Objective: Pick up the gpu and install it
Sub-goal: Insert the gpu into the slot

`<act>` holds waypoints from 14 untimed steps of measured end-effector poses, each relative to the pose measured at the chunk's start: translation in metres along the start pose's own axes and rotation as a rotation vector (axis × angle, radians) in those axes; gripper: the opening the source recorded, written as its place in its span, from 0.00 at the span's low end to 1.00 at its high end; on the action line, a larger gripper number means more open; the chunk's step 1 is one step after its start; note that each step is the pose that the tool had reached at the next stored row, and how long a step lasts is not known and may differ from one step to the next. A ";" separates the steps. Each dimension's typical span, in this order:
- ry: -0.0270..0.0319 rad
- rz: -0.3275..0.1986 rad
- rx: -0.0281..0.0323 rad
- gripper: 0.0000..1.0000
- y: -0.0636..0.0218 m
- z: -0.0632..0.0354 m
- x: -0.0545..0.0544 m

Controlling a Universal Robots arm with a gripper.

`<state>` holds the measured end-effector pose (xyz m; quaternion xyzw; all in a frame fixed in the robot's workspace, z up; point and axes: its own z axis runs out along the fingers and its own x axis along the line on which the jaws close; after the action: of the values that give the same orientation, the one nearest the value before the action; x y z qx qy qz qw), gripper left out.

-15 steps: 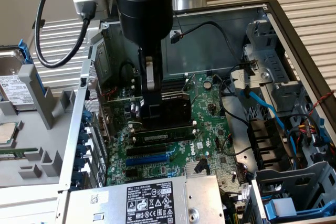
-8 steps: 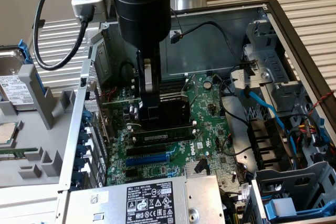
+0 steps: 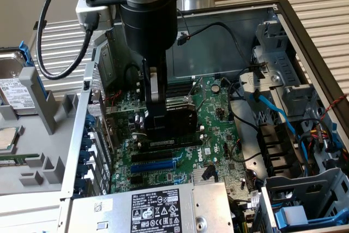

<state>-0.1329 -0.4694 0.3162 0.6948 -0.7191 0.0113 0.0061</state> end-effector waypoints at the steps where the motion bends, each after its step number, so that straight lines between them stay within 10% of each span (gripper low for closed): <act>1: 0.0008 0.000 0.0001 0.27 0.0004 0.0014 0.000; 14: 0.0043 0.000 0.0001 0.27 0.0062 0.0077 0.000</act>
<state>-0.1391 -0.4698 0.3085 0.6949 -0.7190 0.0128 0.0076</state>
